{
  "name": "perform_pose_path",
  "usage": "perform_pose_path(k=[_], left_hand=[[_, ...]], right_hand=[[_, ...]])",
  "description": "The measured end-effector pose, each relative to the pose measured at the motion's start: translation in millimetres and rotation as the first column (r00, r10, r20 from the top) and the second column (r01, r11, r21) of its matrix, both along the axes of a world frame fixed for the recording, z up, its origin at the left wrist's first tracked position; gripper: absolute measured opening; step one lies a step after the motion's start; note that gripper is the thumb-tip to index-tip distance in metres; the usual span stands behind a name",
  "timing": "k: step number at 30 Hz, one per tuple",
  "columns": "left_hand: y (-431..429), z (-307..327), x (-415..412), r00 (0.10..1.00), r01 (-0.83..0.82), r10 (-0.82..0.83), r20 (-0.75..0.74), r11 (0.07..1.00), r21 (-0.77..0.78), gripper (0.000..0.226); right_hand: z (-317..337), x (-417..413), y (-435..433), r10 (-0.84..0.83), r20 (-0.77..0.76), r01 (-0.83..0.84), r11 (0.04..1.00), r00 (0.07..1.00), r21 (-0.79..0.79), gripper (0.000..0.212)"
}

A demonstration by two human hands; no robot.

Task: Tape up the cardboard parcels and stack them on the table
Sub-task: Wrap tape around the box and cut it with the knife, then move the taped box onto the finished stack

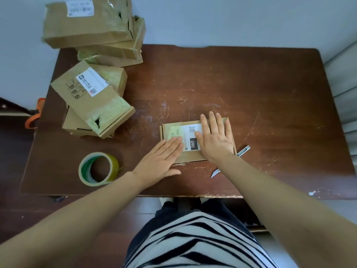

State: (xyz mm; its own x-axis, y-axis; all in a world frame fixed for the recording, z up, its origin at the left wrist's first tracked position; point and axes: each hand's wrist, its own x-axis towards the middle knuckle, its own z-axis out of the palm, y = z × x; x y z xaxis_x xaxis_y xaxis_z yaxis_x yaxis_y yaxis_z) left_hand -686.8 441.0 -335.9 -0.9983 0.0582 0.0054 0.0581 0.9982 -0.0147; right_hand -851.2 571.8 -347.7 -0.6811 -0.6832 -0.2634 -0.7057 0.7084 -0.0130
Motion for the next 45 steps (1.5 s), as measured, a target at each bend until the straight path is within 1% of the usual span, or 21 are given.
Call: perform_pose_path(k=[3,5,7,11,14,16,19,23,25,27,28,30,32,34,35,36,37,39,40,42,45], left_hand=[[2,-2,4,0.997,-0.052,0.052,-0.054,0.999,0.013,0.069],[11,-3,2,0.995,-0.075,0.078,-0.069,0.996,0.04,0.072],[18,-6,0,0.99,-0.12,0.12,-0.072,0.993,-0.006,0.08],[27,-12,-2,0.976,-0.172,0.168,-0.136,0.985,-0.017,0.072],[28,-9,-2,0.975,-0.194,0.188,-0.121,0.98,-0.042,0.077],[28,-8,-1,0.971,-0.201,0.193,-0.141,0.979,-0.045,0.07],[34,-8,-3,0.966,-0.243,0.238,-0.101,0.969,-0.041,0.067],[42,-9,-6,0.946,-0.323,0.324,-0.03,0.946,0.035,0.071],[43,-7,-10,0.931,-0.365,0.365,0.016,0.927,0.082,0.069],[41,-7,-10,0.925,-0.38,0.377,0.047,0.916,0.129,0.07],[39,-10,-7,0.933,-0.358,0.355,0.053,0.908,0.219,0.071],[33,-10,1,0.944,-0.317,0.325,0.059,0.842,0.437,0.081],[29,-2,5,0.893,-0.381,0.446,0.055,0.688,0.618,0.087],[22,3,-1,0.729,-0.555,0.658,0.186,0.409,0.725,0.072],[20,5,-6,0.642,-0.631,0.708,0.293,0.272,0.727,0.062],[19,7,-11,0.593,-0.667,0.715,0.371,0.178,0.723,0.055],[20,9,-15,0.587,-0.658,0.703,0.401,0.125,0.743,0.051],[21,15,-23,0.608,-0.535,0.707,0.361,0.028,0.844,0.044],[21,20,-26,0.61,-0.483,0.717,0.337,-0.001,0.876,0.049],[19,26,-33,0.609,-0.454,0.734,0.303,0.009,0.891,0.067],[15,36,-57,0.591,-0.477,0.744,0.312,0.011,0.879,0.063]], right_hand=[[-1,1,0,0.0,-0.001,0.0,1.0,1.0,0.008,0.064],[-1,1,0,-0.002,-0.001,0.002,1.0,1.0,0.004,0.064],[-1,1,0,0.003,-0.006,-0.003,1.0,1.0,0.005,0.065],[0,1,0,0.003,-0.002,-0.003,1.0,1.0,0.004,0.064],[0,1,0,0.009,-0.011,-0.009,1.0,1.0,0.011,0.064],[1,1,-1,0.004,-0.012,-0.004,1.0,1.0,0.014,0.064],[1,1,-2,-0.002,-0.009,0.002,1.0,1.0,0.022,0.064],[0,5,-1,-0.015,-0.055,0.018,0.998,0.998,0.056,0.065],[-2,6,-1,-0.051,-0.02,0.051,0.998,0.999,0.047,0.063],[1,2,-2,-0.067,0.092,0.068,0.998,0.994,-0.005,0.06],[4,-2,-1,-0.071,0.172,0.084,0.994,0.983,-0.07,0.058],[14,-6,6,-0.119,0.267,0.202,0.929,0.956,-0.31,0.055],[22,-9,16,-0.325,0.258,0.413,0.764,0.91,-0.495,0.052],[27,-7,25,-0.55,0.294,0.622,0.649,0.781,-0.438,0.045],[27,-4,28,-0.593,0.316,0.672,0.647,0.74,-0.361,0.042],[26,-1,29,-0.596,0.333,0.681,0.669,0.731,-0.298,0.041],[26,1,30,-0.581,0.346,0.673,0.684,0.736,-0.281,0.04],[34,1,29,-0.555,0.395,0.681,0.63,0.732,-0.375,0.035],[39,2,30,-0.533,0.444,0.693,0.57,0.72,-0.441,0.031],[49,2,32,-0.472,0.591,0.756,0.407,0.654,-0.512,0.025],[66,-2,40,-0.292,0.82,0.87,0.147,0.492,-0.47,0.022]])
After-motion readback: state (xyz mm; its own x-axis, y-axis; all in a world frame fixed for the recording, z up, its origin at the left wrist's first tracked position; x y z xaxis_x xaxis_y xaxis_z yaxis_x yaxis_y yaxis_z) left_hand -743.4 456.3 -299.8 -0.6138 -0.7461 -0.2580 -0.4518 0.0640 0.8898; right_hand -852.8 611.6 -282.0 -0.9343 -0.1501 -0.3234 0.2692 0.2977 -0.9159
